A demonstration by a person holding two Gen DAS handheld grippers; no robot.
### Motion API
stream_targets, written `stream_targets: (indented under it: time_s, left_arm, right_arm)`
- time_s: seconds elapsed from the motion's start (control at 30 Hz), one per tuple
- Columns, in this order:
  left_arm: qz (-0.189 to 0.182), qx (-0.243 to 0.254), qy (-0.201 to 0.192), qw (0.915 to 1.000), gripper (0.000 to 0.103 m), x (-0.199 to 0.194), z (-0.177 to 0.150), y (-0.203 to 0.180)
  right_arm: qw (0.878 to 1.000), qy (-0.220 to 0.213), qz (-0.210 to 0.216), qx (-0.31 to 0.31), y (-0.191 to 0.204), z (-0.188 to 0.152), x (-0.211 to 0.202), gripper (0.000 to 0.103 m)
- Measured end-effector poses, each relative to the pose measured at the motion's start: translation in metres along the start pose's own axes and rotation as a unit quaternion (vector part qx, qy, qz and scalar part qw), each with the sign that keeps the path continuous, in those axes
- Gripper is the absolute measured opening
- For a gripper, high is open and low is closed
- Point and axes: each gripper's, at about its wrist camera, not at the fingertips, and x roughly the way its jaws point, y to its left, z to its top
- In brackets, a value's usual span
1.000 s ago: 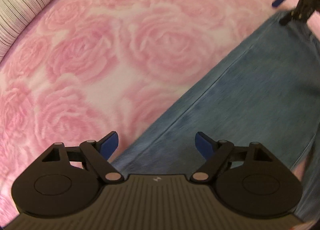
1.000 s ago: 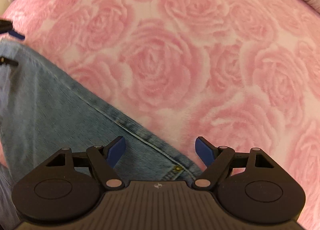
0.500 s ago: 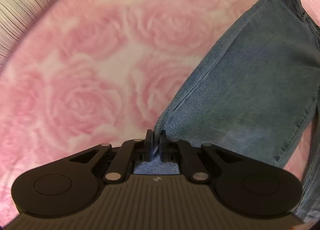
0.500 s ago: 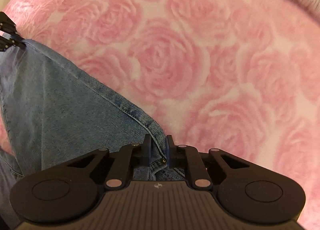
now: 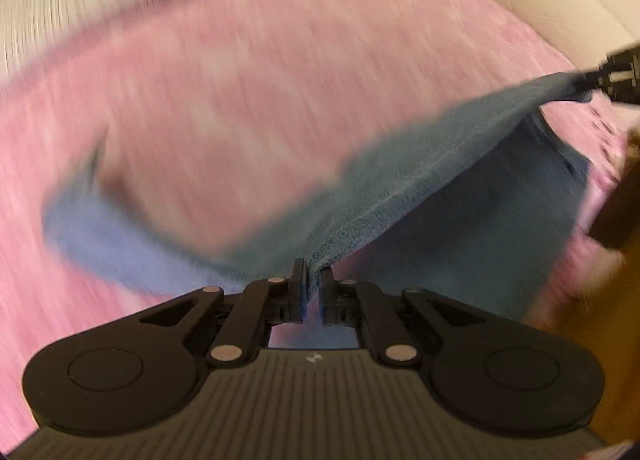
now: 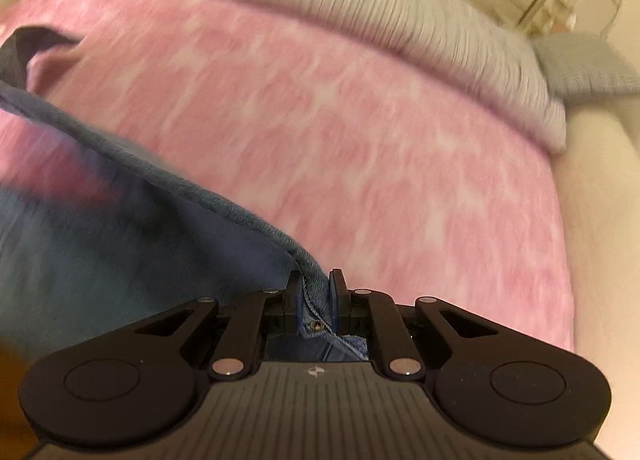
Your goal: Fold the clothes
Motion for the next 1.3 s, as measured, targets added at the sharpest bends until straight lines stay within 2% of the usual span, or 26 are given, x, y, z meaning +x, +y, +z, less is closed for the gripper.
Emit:
stream_targets:
  time_s: [0.07,0.13,0.17,0.2,0.27,0.33,0.37,0.43,0.53,0.6,0.63,0.67,0.7,0.8,0.83,0.93,1.0,1.07,1.1,1.13,1.2,1.23,1.3]
  left_arm:
    - [-0.029,-0.045,0.047,0.9975,0.005,0.015,-0.043,-0.012]
    - [-0.039,-0.075,0.073,0.9937,0.009,0.027,-0.074,-0.021]
    - [-0.04,-0.092,0.081,0.9917,0.009,0.029,-0.085,-0.025]
    - [-0.039,-0.114,0.081,0.9894,0.011,0.028,-0.092,-0.025]
    - [-0.041,-0.17,0.068,0.9823,0.02,0.023,-0.106,-0.023]
    - [-0.039,-0.215,0.046,0.9748,0.035,0.018,-0.114,-0.017]
    - [-0.032,-0.236,0.037,0.9705,0.035,0.016,-0.116,-0.015]
    - [-0.019,-0.271,0.018,0.9623,0.035,0.015,-0.12,-0.011]
    - [-0.012,-0.332,-0.006,0.9433,0.038,0.021,-0.128,-0.005]
    - [-0.017,-0.366,-0.019,0.9303,0.039,0.029,-0.133,-0.002]
    - [-0.019,-0.382,-0.025,0.9236,0.04,0.034,-0.136,-0.001]
    - [-0.011,-0.389,-0.027,0.9208,0.04,0.038,-0.137,-0.003]
    - [-0.002,-0.39,-0.028,0.9204,0.04,0.039,-0.139,-0.007]
    - [0.025,-0.383,-0.032,0.9228,0.04,0.044,-0.143,-0.02]
    - [0.033,-0.381,-0.034,0.9233,0.042,0.045,-0.143,-0.023]
    - [0.062,-0.382,-0.038,0.9213,0.043,0.054,-0.144,-0.028]
    - [0.078,-0.389,-0.052,0.9167,0.043,0.059,-0.145,-0.027]
    - [0.086,-0.405,-0.071,0.9075,0.041,0.062,-0.147,-0.024]
    - [0.09,-0.415,-0.081,0.9018,0.03,0.063,-0.149,-0.022]
    - [0.091,-0.425,-0.089,0.8963,0.016,0.063,-0.151,-0.019]
    - [0.094,-0.436,-0.107,0.8884,0.007,0.062,-0.155,-0.015]
    - [0.097,-0.435,-0.114,0.8879,0.006,0.059,-0.157,-0.016]
    - [0.105,-0.426,-0.131,0.889,0.005,0.048,-0.161,-0.022]
  right_arm:
    - [0.998,0.056,0.009,0.001,0.029,-0.034,0.0,0.016]
    - [0.991,0.136,0.02,0.001,0.056,-0.068,0.016,0.021]
    - [0.988,0.152,0.019,0.007,0.065,-0.083,0.019,0.032]
    - [0.987,0.152,0.026,0.051,0.062,-0.09,0.02,0.041]
    - [0.978,0.149,0.04,0.139,0.055,-0.104,0.02,0.045]
    - [0.962,0.145,0.053,0.226,0.048,-0.118,0.021,0.049]
    - [0.947,0.132,0.06,0.286,0.038,-0.125,0.02,0.049]
    - [0.901,0.094,0.082,0.416,0.014,-0.143,0.018,0.05]
    - [0.804,0.033,0.112,0.584,-0.018,-0.182,0.021,0.051]
    - [0.74,-0.001,0.125,0.661,-0.035,-0.206,0.033,0.051]
    - [0.719,-0.016,0.127,0.683,-0.04,-0.215,0.037,0.051]
    - [0.698,-0.031,0.129,0.704,-0.044,-0.223,0.042,0.051]
    - [0.685,-0.042,0.129,0.716,-0.048,-0.229,0.047,0.051]
    - [0.68,-0.053,0.135,0.719,-0.054,-0.239,0.058,0.051]
    - [0.682,-0.053,0.136,0.716,-0.055,-0.243,0.061,0.051]
    - [0.677,-0.064,0.146,0.719,-0.059,-0.247,0.07,0.052]
    - [0.673,-0.071,0.152,0.721,-0.061,-0.251,0.076,0.052]
    - [0.669,-0.079,0.158,0.722,-0.064,-0.254,0.082,0.052]
    - [0.666,-0.082,0.161,0.723,-0.065,-0.255,0.086,0.05]
    - [0.664,-0.086,0.164,0.724,-0.066,-0.257,0.089,0.044]
    - [0.66,-0.093,0.171,0.726,-0.069,-0.26,0.095,0.031]
    - [0.672,-0.095,0.167,0.715,-0.071,-0.258,0.091,0.017]
    - [0.696,-0.1,0.158,0.694,-0.075,-0.253,0.084,0.013]
